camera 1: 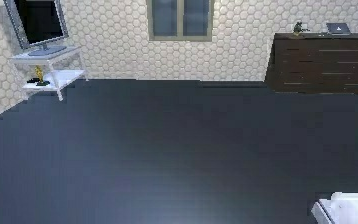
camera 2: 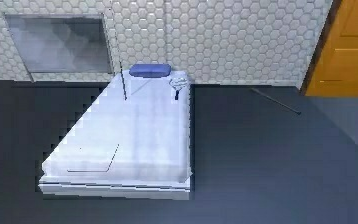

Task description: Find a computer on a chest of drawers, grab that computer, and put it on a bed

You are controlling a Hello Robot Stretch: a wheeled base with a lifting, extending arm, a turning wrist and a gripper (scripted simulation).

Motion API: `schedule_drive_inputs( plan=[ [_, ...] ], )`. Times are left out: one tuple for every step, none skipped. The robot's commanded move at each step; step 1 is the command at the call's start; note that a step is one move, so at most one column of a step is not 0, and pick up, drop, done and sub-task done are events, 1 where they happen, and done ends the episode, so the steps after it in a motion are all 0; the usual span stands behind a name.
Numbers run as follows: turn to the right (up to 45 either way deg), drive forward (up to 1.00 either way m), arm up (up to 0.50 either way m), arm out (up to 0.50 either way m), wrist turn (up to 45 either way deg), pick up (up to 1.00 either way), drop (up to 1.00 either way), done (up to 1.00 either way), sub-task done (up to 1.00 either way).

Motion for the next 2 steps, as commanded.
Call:
schedule_drive_inputs(
  plan=[
    [18.0, 0.00, 0.00, 0.00, 0.0, 0.00, 0.00, 0.00, 0.00],
    [0.0, 1.00, 0.00, 0.00, 0.0, 0.00, 0.00, 0.00, 0.00]
  ],
)
